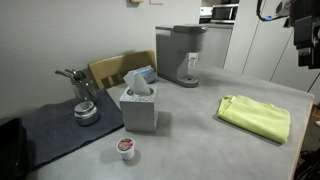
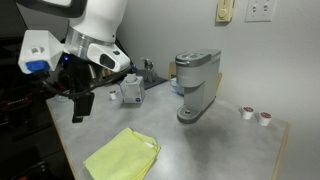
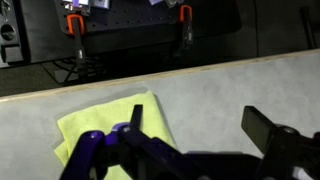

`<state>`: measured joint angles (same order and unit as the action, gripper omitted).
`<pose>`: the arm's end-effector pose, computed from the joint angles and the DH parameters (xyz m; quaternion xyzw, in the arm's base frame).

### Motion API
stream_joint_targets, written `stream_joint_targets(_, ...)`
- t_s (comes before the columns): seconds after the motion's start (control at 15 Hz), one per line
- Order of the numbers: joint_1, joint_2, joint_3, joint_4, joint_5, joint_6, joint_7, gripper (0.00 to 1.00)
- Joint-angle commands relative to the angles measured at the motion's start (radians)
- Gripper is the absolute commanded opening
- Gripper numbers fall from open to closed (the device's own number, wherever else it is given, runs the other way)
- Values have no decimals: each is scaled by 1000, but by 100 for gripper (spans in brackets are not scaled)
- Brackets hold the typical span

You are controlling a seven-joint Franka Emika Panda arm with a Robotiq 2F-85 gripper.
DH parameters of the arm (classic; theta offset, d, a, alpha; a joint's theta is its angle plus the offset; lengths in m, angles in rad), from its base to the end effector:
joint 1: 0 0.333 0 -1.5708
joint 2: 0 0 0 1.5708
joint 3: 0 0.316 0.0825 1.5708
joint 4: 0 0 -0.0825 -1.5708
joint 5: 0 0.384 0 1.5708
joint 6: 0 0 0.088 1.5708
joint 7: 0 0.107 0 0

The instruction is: Unfold the towel slightly on the table

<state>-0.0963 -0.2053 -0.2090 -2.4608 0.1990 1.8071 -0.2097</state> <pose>0.3867 -0.1034 0.3459 -0.9648 0.0837 0.1893 0.1625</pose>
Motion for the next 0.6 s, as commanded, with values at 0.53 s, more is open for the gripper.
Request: stream_joint_targets(0.53,-120,234,-54,144,-47,0,-56,100)
